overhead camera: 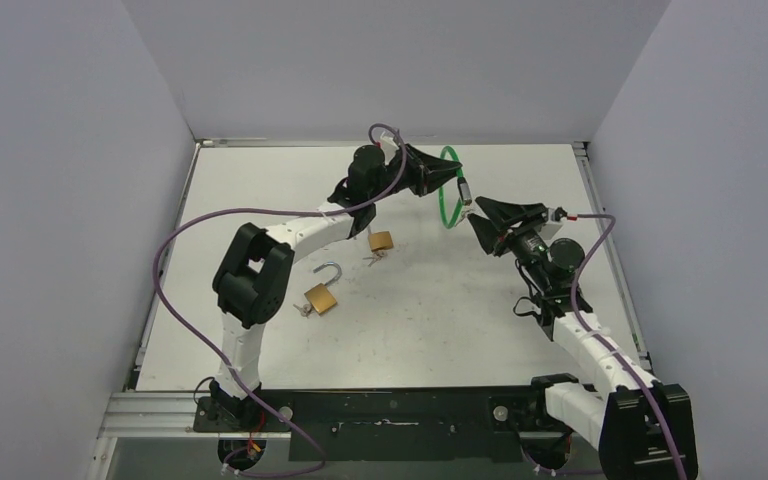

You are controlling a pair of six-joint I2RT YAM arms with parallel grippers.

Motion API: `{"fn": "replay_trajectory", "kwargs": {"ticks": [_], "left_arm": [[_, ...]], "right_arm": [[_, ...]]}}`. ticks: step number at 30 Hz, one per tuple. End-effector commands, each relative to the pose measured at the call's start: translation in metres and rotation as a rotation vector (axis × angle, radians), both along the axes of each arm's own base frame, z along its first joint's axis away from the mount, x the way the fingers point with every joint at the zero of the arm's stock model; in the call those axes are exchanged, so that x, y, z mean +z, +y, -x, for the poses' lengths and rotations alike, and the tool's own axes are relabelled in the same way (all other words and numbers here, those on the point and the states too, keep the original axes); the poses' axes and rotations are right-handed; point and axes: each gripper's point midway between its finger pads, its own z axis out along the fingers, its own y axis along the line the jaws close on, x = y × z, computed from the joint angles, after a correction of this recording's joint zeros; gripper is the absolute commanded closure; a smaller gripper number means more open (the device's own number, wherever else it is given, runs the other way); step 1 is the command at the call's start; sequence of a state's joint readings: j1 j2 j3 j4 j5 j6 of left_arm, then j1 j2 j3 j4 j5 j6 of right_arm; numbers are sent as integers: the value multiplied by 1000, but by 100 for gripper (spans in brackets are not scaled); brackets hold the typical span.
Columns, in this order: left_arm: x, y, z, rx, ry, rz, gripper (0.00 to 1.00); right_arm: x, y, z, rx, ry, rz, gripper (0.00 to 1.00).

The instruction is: Unlock with the key

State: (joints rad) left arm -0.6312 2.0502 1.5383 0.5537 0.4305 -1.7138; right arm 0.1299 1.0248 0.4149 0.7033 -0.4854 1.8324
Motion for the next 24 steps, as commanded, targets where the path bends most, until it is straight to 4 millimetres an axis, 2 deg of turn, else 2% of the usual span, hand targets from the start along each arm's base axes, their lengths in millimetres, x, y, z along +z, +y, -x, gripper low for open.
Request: {"fn": "replay_trajectory", "kwargs": {"ticks": [1, 3, 7, 10, 12, 15, 18, 21, 24], "left_arm": [[70, -2, 31, -70, -164, 126, 100], [69, -2, 30, -70, -160, 124, 100], [68, -2, 29, -72, -146, 126, 100], [74, -1, 30, -83, -133, 143, 100], [80, 0, 32, -95, -126, 159, 100], [87, 2, 36, -109, -128, 174, 100], [89, 3, 36, -107, -130, 176, 100], [87, 3, 35, -106, -130, 173, 100], [85, 3, 34, -104, -127, 170, 100]], "right_arm": [[30, -9, 0, -59, -146, 173, 44], [36, -10, 3, -73, -203, 262, 36], [43, -16, 5, -115, -264, 434, 29], [25, -31, 0, -167, -221, 644, 30], [24, -39, 1, -197, -247, 746, 32], [24, -33, 6, -154, -350, 846, 36], [21, -21, 10, -63, -343, 817, 40], [26, -8, 15, -13, -343, 690, 45], [34, -5, 20, -15, -344, 560, 49]]}}
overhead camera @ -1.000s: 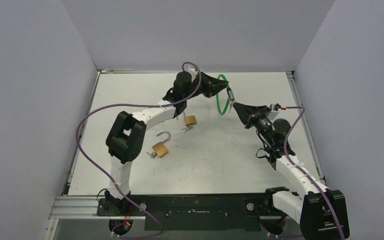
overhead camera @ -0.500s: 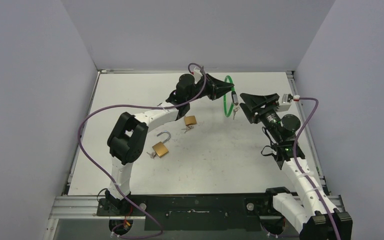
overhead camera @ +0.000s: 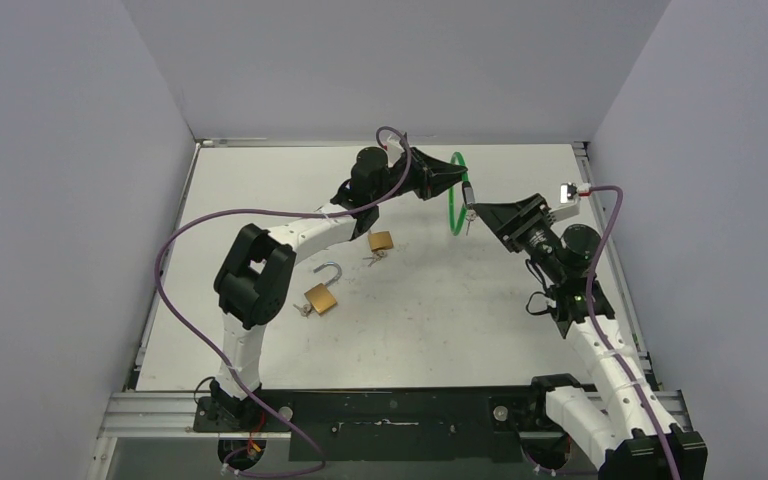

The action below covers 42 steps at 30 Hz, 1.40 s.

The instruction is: Unlock with the key

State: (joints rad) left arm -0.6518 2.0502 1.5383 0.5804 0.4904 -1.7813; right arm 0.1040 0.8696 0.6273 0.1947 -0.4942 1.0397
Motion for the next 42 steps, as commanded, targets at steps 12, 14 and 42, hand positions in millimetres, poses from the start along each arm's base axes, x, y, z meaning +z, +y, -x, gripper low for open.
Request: {"fn": "replay_trajectory", "kwargs": {"ticks": [12, 14, 42], "left_arm": [[91, 16, 19, -34, -144, 190, 100], [97, 19, 21, -36, -139, 224, 100], [91, 34, 12, -37, 234, 305, 100]], "right_arm": [[29, 15, 5, 93, 33, -403, 100], [39, 13, 6, 104, 54, -544, 100], [23, -15, -4, 82, -409, 428, 37]]}}
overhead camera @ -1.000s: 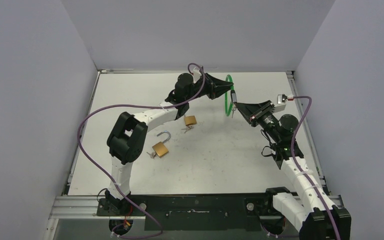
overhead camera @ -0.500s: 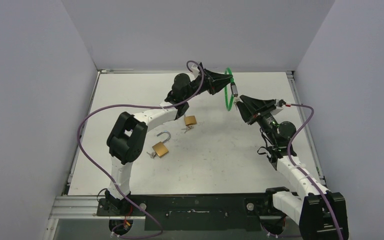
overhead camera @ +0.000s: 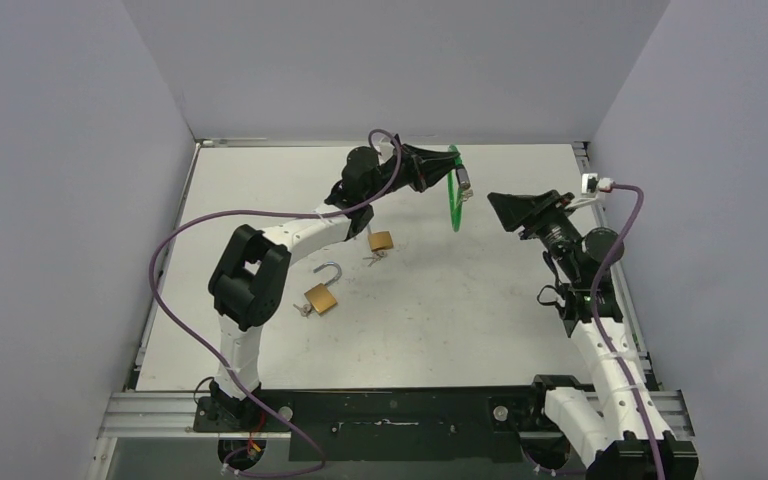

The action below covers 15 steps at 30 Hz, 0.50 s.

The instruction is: Unlock with the key

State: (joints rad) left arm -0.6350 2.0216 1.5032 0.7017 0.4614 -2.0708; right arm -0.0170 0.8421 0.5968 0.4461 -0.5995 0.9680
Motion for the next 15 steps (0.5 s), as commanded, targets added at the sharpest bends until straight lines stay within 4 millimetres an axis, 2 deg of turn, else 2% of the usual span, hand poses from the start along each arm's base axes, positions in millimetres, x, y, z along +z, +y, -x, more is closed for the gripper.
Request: {"fn": "replay_trajectory", "kwargs": {"ticks": [1, 5, 10, 12, 15], "left_arm": [[51, 16, 17, -51, 76, 114, 100], [45, 18, 18, -64, 136, 129, 100], [46, 17, 27, -94, 165, 145, 100], [49, 18, 29, -103, 170, 160, 100], [53, 19, 33, -114, 174, 170, 100]], "right_arm": [[-22, 16, -3, 72, -149, 409, 36], [-29, 38, -4, 95, -216, 537, 35], [-38, 53, -5, 109, -250, 540, 36], [-43, 53, -10, 90, -238, 550, 40], [-55, 52, -18, 70, -230, 599, 53]]}}
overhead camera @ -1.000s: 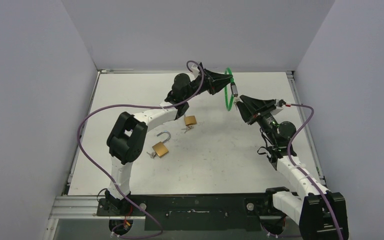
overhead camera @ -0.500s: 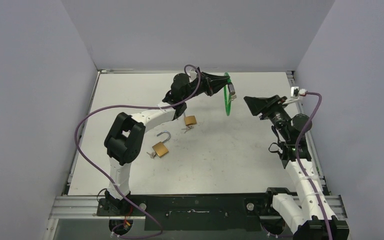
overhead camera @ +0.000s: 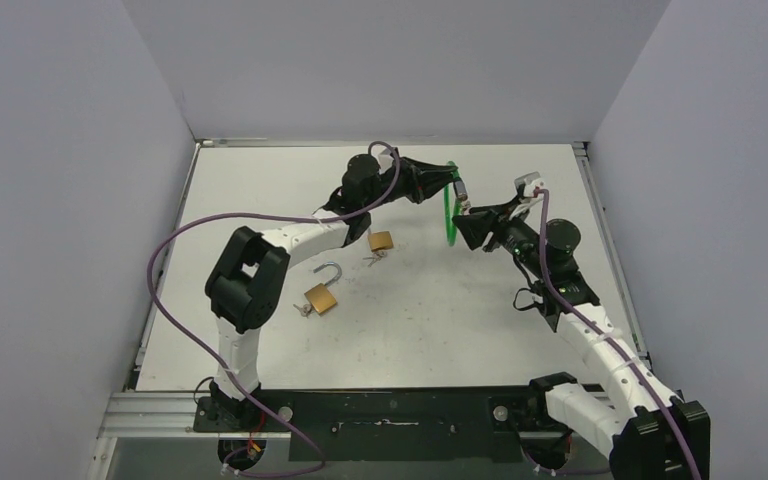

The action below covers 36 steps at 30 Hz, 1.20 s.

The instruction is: Unlock with the key

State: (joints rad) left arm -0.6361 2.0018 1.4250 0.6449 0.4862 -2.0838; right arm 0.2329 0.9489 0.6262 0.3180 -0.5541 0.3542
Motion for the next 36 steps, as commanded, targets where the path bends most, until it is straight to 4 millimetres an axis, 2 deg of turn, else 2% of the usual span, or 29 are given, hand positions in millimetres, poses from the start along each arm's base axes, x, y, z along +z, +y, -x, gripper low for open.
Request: {"fn": "replay_trajectory", "kwargs": {"ticks": [1, 3, 6, 13, 16, 18, 23, 26, 30, 34, 36], "left_arm": [[90, 18, 27, -75, 79, 241, 100], [91, 17, 29, -81, 82, 246, 100], [91, 16, 32, -83, 87, 247, 100], [86, 17, 33, -66, 103, 239, 100], [85, 17, 33, -60, 104, 229, 100], [77, 17, 29, -41, 96, 195, 100], [53, 14, 19, 11, 49, 103, 100], [53, 9, 16, 6, -48, 75, 100], [54, -3, 18, -46, -204, 12, 100], [57, -16, 32, -146, -359, -3, 100], [57, -21, 40, -195, -424, -9, 100]], "right_arm": [[3, -5, -17, -55, -112, 78, 55], [-5, -4, -21, -49, -113, 110, 58], [-13, -3, -25, -44, -125, 146, 58], [-21, -5, -27, -61, -161, 132, 62], [-27, -4, -28, -57, -159, 137, 75], [-28, -4, -26, -57, -142, 128, 76], [-29, -11, -13, -97, -85, 73, 69], [-30, -24, -3, -170, -20, 28, 58], [-30, -49, 3, -324, 77, -24, 43], [-27, -81, 7, -517, 162, -60, 37], [-26, -108, 11, -678, 211, -78, 36]]}}
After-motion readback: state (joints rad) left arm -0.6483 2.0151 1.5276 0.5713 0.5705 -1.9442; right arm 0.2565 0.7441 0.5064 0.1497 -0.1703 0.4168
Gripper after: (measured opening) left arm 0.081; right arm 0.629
